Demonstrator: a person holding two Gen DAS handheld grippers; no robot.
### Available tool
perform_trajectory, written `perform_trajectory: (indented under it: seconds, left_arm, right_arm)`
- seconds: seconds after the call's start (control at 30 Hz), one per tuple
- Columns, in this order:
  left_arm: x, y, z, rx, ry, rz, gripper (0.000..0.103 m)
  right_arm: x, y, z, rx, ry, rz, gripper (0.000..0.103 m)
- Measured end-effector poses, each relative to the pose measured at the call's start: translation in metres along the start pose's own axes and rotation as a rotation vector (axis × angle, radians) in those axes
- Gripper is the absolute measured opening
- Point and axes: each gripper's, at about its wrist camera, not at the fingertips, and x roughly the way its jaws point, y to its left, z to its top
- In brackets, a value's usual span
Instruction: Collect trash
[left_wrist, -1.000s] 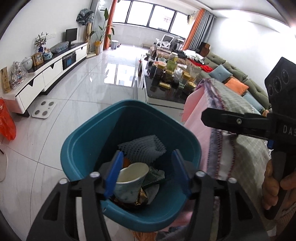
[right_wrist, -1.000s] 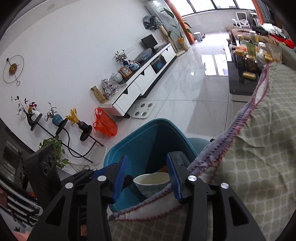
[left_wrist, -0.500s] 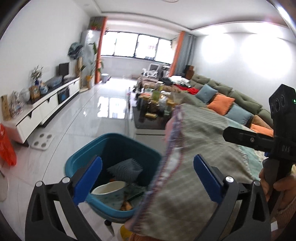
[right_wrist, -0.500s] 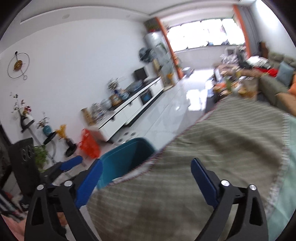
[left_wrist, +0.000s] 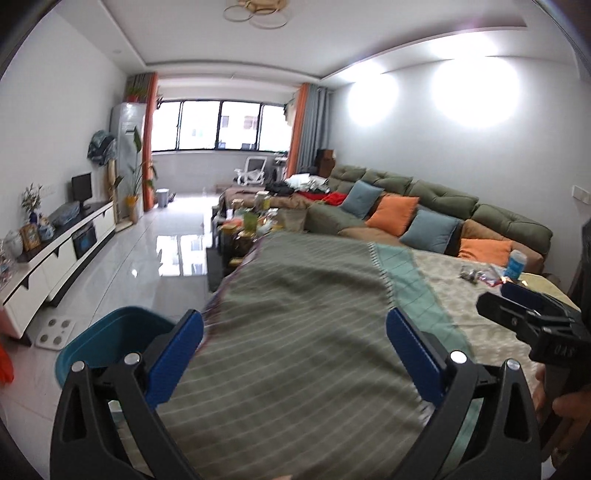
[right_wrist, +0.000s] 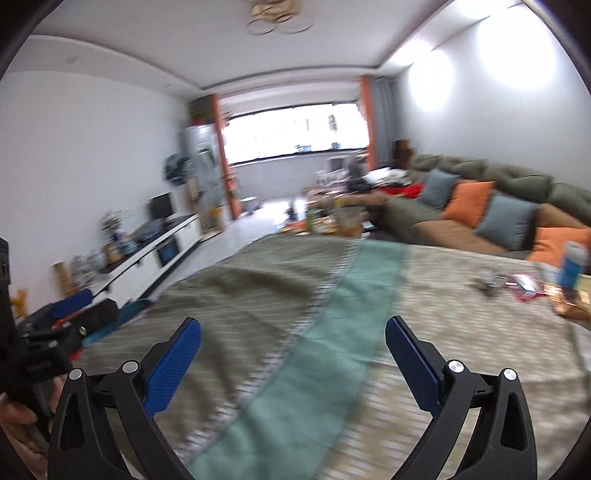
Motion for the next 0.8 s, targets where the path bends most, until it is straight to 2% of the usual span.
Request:
perform_trajectory:
  seconds: [0.13,0.33,0.8]
  left_arm:
    - [0.003,-0.029,0.004,0.033,-0.041,-0.022,0.100]
    - [0.001,-0.052,0.005,0.055,-0.105,-0.024,0.100]
    - [-0.001,-0.075,-0.002,0.072,-0.146,-0.050,0.100]
  right_arm:
    - [-0.026,-0.027,-0.005,0.016,-0.059,-0.107,0.099]
    - [-0.049,-0.039,-0.008,0.005,-0.119,-0.227,0.099]
    - [-0.072,-0.057,-0.013,0.016,-0.170,-0.324,0.099]
